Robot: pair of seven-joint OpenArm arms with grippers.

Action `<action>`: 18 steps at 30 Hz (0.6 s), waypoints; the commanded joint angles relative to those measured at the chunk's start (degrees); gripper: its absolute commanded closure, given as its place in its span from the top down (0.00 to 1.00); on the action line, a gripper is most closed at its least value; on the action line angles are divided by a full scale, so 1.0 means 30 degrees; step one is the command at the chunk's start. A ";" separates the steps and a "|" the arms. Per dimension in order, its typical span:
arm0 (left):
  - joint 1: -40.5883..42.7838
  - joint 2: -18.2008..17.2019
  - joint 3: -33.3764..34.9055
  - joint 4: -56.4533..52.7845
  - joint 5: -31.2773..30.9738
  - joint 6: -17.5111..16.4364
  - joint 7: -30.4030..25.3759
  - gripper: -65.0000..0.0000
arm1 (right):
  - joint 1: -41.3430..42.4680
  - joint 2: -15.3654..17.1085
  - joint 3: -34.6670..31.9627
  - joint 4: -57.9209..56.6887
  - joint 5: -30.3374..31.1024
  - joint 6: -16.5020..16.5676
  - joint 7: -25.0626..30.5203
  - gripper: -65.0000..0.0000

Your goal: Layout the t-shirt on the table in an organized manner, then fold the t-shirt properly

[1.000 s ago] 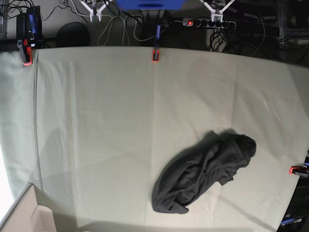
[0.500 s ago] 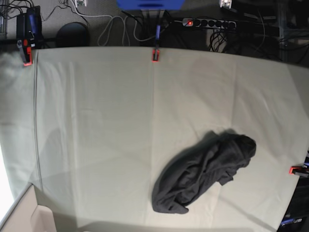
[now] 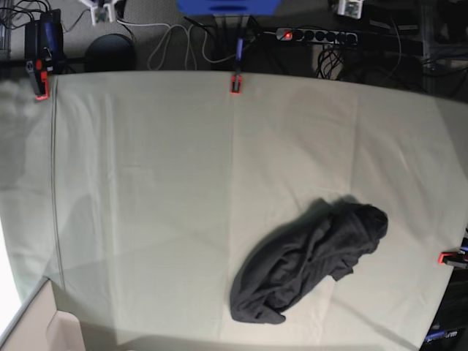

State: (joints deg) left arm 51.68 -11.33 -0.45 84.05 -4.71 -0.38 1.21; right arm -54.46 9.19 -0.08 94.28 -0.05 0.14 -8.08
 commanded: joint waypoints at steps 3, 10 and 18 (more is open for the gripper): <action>0.0956 0.0071 -0.1243 0.1946 0.0032 0.0171 -0.0360 0.00 | -0.0265 0.0174 0.0040 0.2639 0.0062 0.0026 -0.1425 0.00; 0.0312 0.0100 -0.2151 0.4496 0.0032 0.0171 -0.0360 0.00 | 0.1083 0.0057 -0.0077 0.6156 0.0062 0.0026 -0.3037 0.00; -0.1652 0.0305 -0.2004 0.5346 0.0032 0.0171 -0.0360 0.00 | 0.3779 -0.0500 -0.0224 0.7064 0.0062 0.0055 -0.3037 0.00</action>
State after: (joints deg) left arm 46.26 -10.37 -6.39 99.04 -4.60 -0.10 1.52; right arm -42.61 7.46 -0.71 114.48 0.25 0.21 -18.39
